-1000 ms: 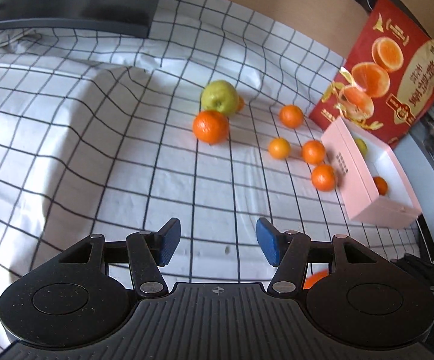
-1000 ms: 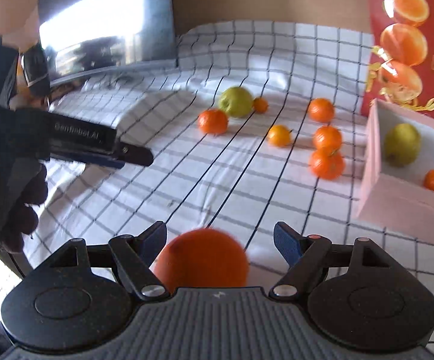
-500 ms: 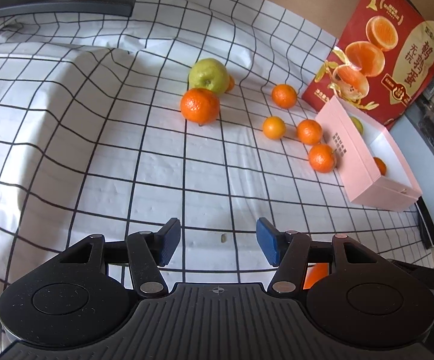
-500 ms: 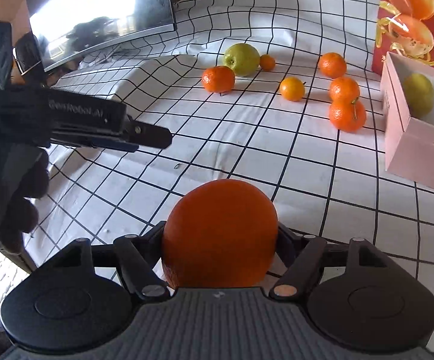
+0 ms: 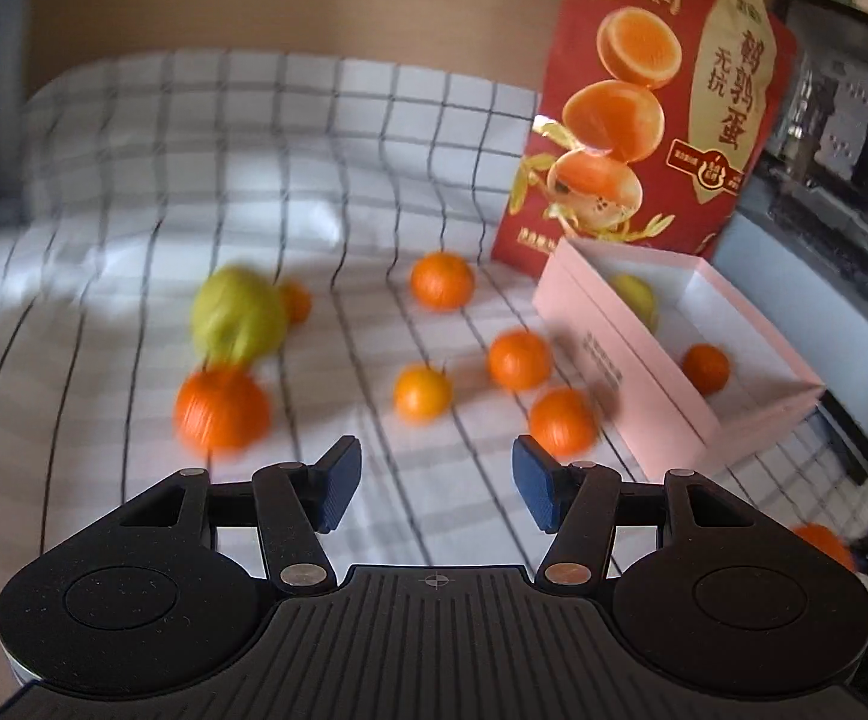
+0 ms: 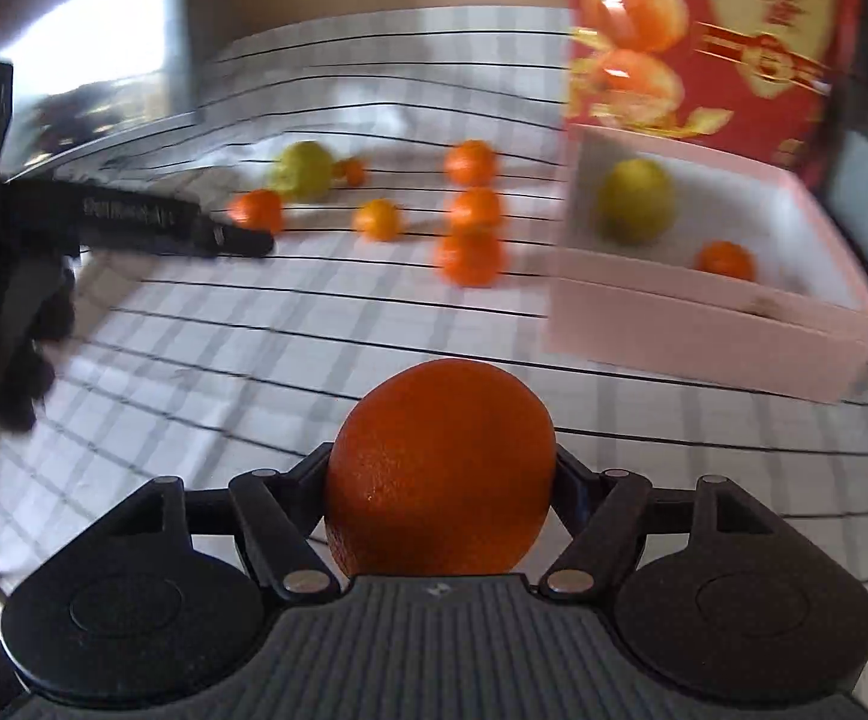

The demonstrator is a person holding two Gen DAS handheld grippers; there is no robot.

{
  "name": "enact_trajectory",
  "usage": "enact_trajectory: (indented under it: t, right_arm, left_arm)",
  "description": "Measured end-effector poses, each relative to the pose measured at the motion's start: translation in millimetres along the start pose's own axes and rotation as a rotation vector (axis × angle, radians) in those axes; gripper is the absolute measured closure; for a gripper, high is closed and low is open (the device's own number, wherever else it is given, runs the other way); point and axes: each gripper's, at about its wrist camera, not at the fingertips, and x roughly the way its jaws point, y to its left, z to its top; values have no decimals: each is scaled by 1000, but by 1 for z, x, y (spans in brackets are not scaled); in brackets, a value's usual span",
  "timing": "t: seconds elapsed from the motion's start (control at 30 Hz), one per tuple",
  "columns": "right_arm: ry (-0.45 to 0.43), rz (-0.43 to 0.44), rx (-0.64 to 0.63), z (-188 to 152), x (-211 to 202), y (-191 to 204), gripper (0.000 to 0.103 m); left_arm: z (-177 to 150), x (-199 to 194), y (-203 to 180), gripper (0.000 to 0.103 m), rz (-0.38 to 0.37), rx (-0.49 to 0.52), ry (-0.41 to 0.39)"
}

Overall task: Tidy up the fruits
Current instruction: 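Grasp the large orange with the right tool while the left tool reaches for a mandarin, then lift the mandarin with the left tool while the right tool holds the large orange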

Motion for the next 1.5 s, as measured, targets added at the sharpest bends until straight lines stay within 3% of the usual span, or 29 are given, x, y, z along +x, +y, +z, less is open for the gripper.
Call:
enact_trajectory:
  t: [0.2, 0.53, 0.77, 1.03, 1.13, 1.3, 1.33, 1.37, 1.5]
  right_arm:
    - [5, -67, 81, -5, 4, -27, 30]
    - [5, -27, 173, -18, 3, -38, 29]
    - [-9, -24, 178, -23, 7, -36, 21]
    - [0, -17, 165, -23, 12, -30, 6]
    - [3, 3, 185, -23, 13, -31, 0]
    - [2, 18, 244, -22, 13, -37, 0]
    - [5, 20, 252, -21, 13, -38, 0]
    - [7, 21, 251, -21, 13, -38, 0]
    - [24, 20, 182, -21, 14, -34, 0]
  left_arm:
    - [26, 56, -14, 43, 41, 121, 64]
    - [16, 94, -16, 45, 53, 143, 150]
    - [21, 103, -14, 63, 86, 123, 152]
    - [22, 106, -15, 61, 102, 87, 161]
    - [21, 106, -17, 58, 90, 115, 162]
    - [19, 104, -17, 57, 93, 117, 145]
    - [20, 104, -16, 61, 98, 116, 145]
    - [20, 104, -16, 65, 110, 118, 143]
    - [16, 94, -10, 66, 94, 78, 146]
